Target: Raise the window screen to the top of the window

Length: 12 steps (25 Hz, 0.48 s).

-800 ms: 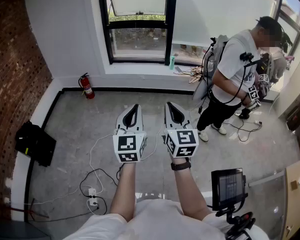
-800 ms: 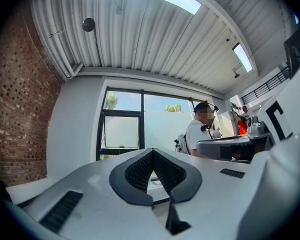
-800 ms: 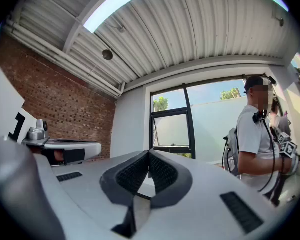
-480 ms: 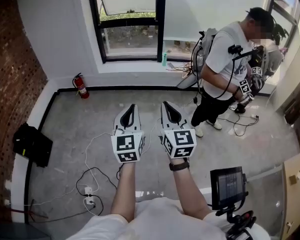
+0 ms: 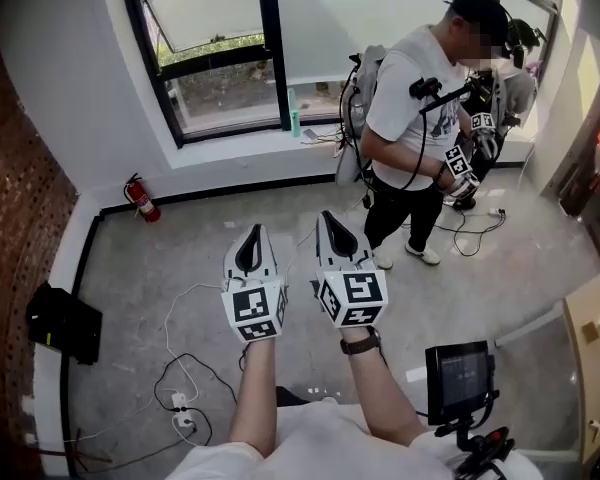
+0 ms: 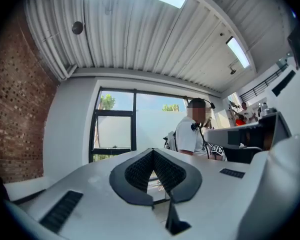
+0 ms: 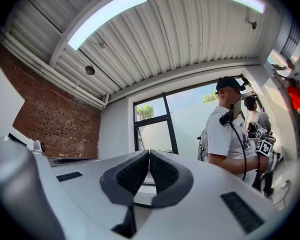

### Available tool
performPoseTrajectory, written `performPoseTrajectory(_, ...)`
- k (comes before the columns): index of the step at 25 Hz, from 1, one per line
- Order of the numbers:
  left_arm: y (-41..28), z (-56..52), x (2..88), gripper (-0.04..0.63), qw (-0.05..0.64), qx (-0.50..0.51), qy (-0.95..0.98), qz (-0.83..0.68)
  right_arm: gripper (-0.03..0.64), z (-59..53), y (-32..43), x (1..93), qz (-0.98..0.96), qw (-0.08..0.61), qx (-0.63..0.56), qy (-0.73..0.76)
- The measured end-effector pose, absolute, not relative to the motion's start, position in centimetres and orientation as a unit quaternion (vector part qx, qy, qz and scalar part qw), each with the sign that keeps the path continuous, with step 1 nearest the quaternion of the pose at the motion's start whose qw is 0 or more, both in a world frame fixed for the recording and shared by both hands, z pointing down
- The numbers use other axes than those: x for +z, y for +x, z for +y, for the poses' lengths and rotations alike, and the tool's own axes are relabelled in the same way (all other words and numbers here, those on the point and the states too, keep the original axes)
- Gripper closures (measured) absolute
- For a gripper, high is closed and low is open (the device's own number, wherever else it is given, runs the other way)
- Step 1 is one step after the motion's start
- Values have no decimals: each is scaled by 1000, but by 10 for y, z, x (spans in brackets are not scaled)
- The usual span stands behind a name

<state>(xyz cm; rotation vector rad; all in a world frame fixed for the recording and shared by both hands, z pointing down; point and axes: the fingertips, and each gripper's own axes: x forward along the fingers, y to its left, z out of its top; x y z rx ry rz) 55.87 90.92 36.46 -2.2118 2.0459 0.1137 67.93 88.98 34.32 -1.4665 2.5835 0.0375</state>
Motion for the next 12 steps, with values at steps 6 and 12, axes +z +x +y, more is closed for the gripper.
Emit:
performPoseTrajectory(6,542,891,370,595,64,45,-718,691,615,874,662,347,870,95,6,-483)
performPoseTrajectory(12,494,853,381,595,44,50,-726,685,615,832,603,354,878,94,-8,-469)
